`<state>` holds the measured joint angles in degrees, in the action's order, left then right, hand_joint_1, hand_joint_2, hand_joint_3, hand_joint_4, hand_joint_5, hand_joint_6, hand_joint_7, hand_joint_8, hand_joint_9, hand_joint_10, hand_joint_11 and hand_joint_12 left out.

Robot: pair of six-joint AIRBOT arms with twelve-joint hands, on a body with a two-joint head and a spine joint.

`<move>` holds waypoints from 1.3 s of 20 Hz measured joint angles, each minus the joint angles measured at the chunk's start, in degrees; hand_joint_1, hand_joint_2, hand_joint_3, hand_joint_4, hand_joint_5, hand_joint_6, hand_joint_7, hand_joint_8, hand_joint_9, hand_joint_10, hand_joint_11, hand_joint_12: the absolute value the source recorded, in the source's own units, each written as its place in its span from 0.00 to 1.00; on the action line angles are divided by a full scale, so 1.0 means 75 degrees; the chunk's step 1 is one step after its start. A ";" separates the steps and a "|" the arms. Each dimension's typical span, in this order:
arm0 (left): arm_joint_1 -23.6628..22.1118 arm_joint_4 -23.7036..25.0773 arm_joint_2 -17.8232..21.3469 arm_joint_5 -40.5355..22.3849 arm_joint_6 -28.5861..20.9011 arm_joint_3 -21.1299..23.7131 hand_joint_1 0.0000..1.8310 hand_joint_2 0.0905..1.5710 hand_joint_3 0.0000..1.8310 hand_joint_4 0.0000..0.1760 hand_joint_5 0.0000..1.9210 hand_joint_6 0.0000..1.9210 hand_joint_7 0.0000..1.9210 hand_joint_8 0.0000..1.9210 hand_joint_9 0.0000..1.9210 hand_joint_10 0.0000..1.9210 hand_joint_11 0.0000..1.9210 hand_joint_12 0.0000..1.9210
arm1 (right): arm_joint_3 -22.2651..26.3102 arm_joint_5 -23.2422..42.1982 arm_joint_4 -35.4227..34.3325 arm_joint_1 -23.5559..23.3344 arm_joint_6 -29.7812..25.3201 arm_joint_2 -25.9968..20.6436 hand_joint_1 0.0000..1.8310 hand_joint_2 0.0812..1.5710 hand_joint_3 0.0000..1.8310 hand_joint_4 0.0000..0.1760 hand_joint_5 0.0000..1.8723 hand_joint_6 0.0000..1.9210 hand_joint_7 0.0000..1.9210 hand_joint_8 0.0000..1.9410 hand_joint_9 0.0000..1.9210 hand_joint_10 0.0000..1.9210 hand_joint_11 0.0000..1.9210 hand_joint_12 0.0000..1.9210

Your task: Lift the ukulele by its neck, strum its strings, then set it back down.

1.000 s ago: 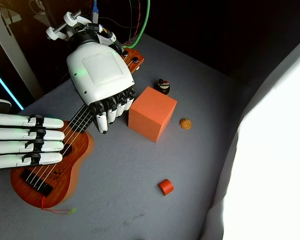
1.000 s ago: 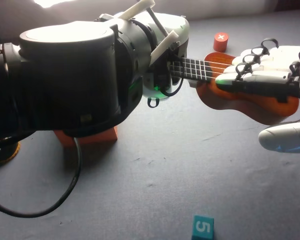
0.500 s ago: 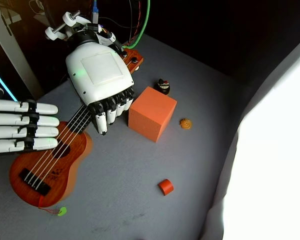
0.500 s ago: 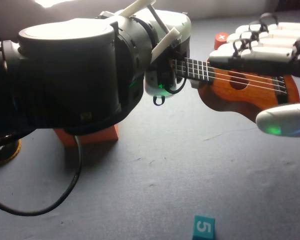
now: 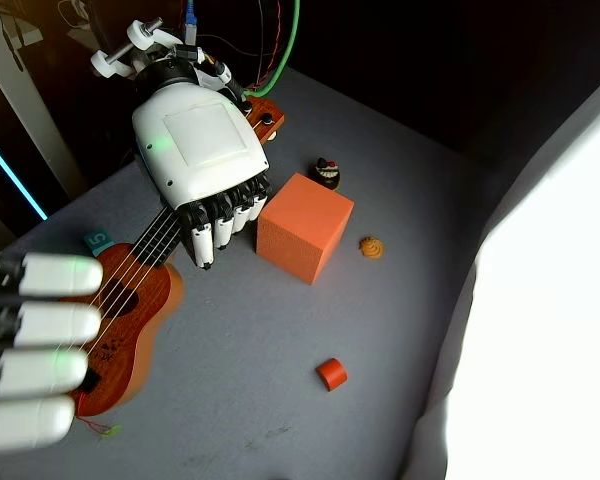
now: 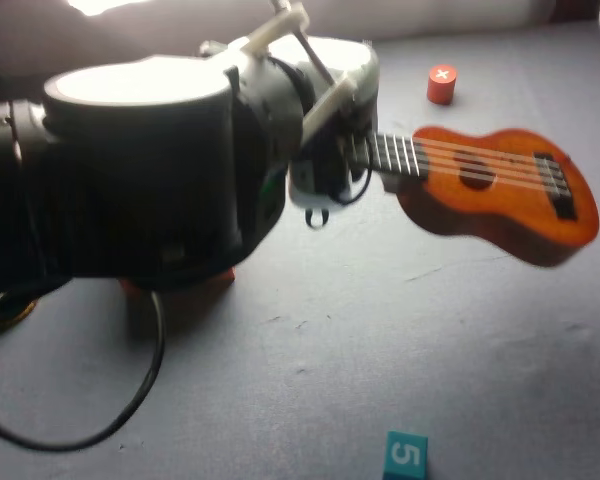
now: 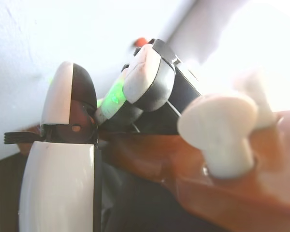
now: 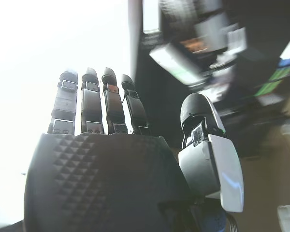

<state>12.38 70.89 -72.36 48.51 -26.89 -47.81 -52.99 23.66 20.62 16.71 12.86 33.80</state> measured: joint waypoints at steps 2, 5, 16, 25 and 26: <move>0.0216 0.0064 -0.0047 -0.0038 -0.0143 0.0012 0.80 0.74 0.00 0.00 0.51 0.99 0.64 1.00 0.70 1.00 0.73 1.00 | 0.0015 -0.0122 -0.0221 0.0050 0.0277 0.0050 0.00 0.84 0.00 0.00 0.05 0.01 0.05 0.00 0.02 0.01 0.00 0.00; 0.0513 0.0233 -0.0134 0.0026 -0.0455 -0.0009 0.81 0.75 0.00 0.00 0.56 0.96 0.65 1.00 0.70 1.00 0.73 1.00 | 0.0026 -0.0102 -0.0265 0.0050 0.0280 0.0082 0.00 0.84 0.00 0.00 0.04 0.01 0.04 0.00 0.02 0.00 0.00 0.00; 0.1309 0.0860 -0.0903 0.0076 -0.1221 -0.0595 0.78 0.73 0.02 0.00 0.51 0.92 0.65 1.00 0.71 1.00 0.74 1.00 | 0.0149 -0.0131 -0.0265 0.0187 0.0286 0.0111 0.00 0.84 0.00 0.00 0.04 0.01 0.04 0.00 0.01 0.00 0.00 0.00; 0.1833 0.1297 -0.1172 0.0044 -0.1728 -0.0968 0.58 0.75 0.01 0.00 0.42 0.68 0.56 1.00 0.62 1.00 0.66 1.00 | 0.0213 -0.0119 -0.0207 0.0195 0.0291 0.0111 0.02 0.84 0.00 0.00 0.04 0.01 0.03 0.00 0.01 0.01 0.00 0.00; 0.1886 0.1253 -0.1189 0.0061 -0.1743 -0.0988 0.55 0.76 0.01 0.00 0.40 0.72 0.50 1.00 0.56 1.00 0.60 1.00 | 0.0227 -0.0114 -0.0210 0.0195 0.0291 0.0111 0.02 0.84 0.00 0.00 0.04 0.01 0.03 0.00 0.01 0.01 0.00 0.00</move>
<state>26.52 80.29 -81.28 48.97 -39.97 -55.22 -51.29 22.81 19.05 18.17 15.05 34.63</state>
